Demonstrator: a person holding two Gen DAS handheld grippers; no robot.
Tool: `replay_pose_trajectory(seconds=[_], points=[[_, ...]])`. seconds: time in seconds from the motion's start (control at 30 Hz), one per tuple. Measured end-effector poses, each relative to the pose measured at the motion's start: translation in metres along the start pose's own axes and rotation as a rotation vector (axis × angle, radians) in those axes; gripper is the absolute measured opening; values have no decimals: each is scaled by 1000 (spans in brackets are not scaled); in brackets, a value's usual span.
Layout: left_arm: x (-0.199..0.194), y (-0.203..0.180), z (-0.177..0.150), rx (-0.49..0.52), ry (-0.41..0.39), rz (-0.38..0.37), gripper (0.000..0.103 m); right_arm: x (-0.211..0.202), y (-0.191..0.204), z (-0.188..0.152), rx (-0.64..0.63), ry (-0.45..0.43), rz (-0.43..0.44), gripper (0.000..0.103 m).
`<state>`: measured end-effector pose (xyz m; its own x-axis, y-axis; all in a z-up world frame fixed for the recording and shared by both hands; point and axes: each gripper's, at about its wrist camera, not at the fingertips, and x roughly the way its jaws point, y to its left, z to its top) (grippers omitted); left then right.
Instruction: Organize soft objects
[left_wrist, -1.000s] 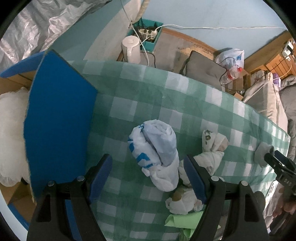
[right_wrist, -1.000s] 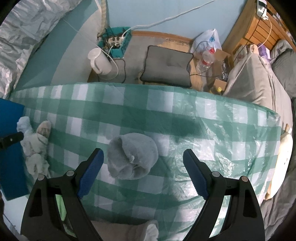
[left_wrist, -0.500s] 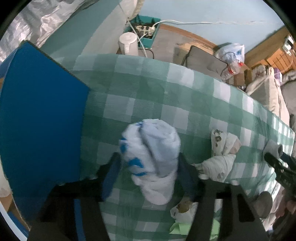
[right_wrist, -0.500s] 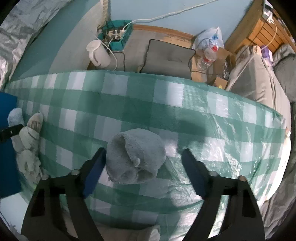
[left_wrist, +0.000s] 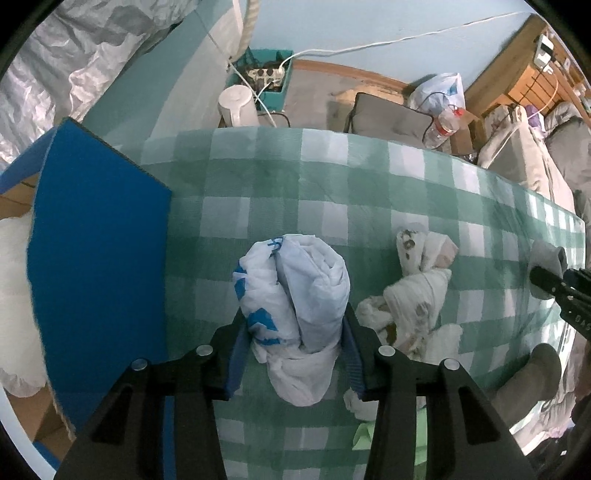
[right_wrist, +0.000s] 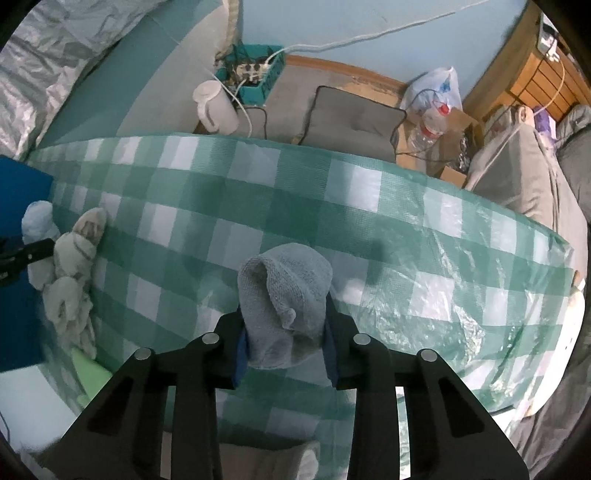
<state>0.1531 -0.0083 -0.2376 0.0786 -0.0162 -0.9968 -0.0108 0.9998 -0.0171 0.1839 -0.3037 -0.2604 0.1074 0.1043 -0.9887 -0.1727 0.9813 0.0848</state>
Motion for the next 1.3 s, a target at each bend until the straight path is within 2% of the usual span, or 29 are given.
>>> replay_pose_trajectory(seconds=[0.47, 0.7, 1.3], points=[[-39, -10, -33, 49, -61, -13, 46, -43, 15, -19, -35, -51, 48, 31], [-60, -11, -44, 53, -92, -58, 46, -65, 29, -27, -61, -79, 76, 31], [-120, -17, -82, 83, -179, -73, 46, -130, 77, -44, -124, -151, 146, 31]])
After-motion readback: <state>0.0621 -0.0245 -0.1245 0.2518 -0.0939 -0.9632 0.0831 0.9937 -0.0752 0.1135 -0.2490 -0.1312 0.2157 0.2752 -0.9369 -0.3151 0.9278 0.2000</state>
